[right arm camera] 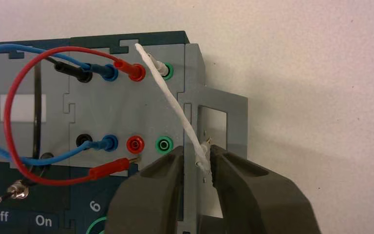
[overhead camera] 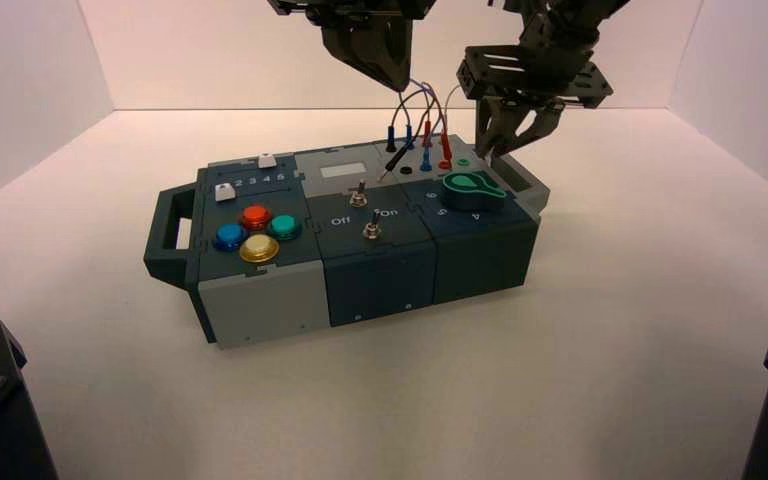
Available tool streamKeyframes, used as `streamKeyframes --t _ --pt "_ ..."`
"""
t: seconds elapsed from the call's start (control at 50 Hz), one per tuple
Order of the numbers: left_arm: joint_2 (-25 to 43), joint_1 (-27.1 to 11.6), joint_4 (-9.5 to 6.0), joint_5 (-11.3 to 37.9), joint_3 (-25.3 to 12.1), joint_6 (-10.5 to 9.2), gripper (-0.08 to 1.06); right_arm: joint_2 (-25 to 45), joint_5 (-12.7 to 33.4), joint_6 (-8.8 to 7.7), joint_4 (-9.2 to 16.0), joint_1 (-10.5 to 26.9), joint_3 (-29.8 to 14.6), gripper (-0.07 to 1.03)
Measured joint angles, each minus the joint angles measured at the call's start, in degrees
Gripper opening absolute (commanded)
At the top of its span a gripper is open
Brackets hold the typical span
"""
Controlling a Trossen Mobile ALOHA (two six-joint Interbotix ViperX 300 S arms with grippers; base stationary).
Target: Insert the white wire.
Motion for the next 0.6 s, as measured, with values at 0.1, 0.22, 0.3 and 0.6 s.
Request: streamKeyframes --t 0.1,0.22,0.3,0.6 --pt "-0.09 0.18 0.0 0.0 0.09 -0.09 -0.03 0.35 0.0 0.09 0.0 0.0 0.0 0.13" --pt "-0.09 0.26 0.0 0.0 0.35 0.0 -0.03 0.79 -0.09 0.0 -0.09 -0.09 0.0 0.0" --pt "0.0 0.35 0.0 0.0 0.44 -0.09 -0.03 0.79 -0.09 0.09 -0.18 -0.09 0.0 -0.03" --pt "0.0 0.44 0.0 0.0 0.44 0.0 -0.03 0.88 -0.09 0.09 -0.53 -0.09 -0.35 -0.03"
